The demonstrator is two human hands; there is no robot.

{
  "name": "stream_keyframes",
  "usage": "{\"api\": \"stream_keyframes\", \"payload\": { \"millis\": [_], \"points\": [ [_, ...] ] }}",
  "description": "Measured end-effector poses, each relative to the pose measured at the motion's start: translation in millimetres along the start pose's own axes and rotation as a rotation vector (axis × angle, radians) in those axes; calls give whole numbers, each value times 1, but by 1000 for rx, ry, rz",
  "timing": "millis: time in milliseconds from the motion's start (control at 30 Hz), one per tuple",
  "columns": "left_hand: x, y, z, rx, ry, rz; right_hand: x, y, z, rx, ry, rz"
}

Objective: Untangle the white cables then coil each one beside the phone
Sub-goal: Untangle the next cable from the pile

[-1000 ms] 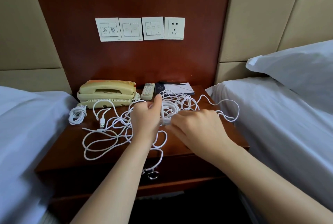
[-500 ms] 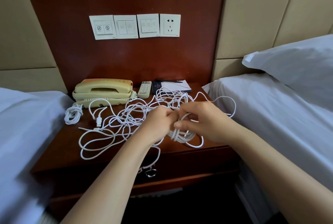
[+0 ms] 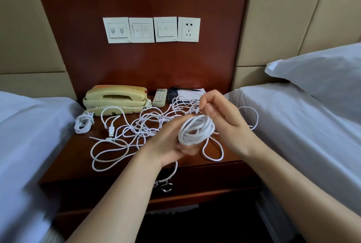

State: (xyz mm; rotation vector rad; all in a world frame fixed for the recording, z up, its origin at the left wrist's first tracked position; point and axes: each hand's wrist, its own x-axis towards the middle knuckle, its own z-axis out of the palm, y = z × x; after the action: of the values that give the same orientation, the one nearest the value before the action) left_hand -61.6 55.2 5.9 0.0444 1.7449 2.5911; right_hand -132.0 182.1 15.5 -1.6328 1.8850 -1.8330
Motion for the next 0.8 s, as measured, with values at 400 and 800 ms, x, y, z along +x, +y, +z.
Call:
{"api": "stream_keyframes", "payload": {
  "millis": [400,800],
  "points": [
    [-1,-2,10,-376,85,-53,0,-1,0,-476,-136,-155],
    [-8,1,3,-134,21,-320,-4,-6,-6,-147,-305,75]
  ]
}}
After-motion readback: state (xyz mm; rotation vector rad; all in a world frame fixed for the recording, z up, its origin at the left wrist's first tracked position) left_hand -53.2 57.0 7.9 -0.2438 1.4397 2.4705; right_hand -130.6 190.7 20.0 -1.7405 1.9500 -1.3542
